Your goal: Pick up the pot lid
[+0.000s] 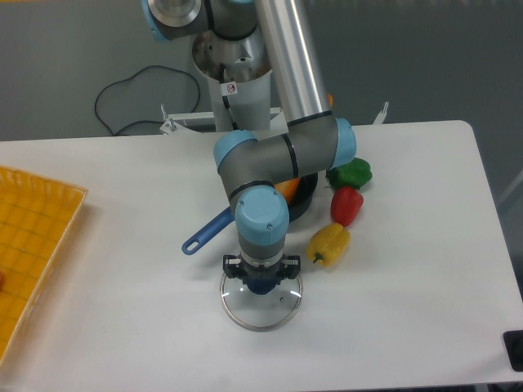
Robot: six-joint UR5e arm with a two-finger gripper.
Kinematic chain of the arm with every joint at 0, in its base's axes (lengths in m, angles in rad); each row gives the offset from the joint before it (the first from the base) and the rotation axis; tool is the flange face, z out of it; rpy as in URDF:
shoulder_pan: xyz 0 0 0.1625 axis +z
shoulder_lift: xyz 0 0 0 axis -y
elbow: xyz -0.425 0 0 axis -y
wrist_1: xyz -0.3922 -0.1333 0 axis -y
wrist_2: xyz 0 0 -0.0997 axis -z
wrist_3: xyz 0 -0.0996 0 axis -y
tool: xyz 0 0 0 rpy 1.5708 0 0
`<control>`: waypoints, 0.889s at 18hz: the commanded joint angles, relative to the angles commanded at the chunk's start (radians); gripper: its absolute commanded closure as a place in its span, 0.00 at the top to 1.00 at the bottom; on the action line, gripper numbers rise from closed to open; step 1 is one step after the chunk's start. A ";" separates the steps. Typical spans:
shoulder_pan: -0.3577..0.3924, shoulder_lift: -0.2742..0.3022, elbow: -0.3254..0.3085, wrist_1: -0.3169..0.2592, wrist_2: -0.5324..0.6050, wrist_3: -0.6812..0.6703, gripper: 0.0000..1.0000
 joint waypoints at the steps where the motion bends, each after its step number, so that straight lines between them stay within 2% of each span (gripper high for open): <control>1: 0.000 0.003 0.000 -0.002 0.000 0.002 0.50; 7: 0.000 0.017 0.002 -0.006 0.000 0.009 0.48; 12: 0.008 0.057 0.006 -0.032 0.002 0.023 0.47; 16: 0.025 0.084 0.037 -0.118 0.000 0.061 0.46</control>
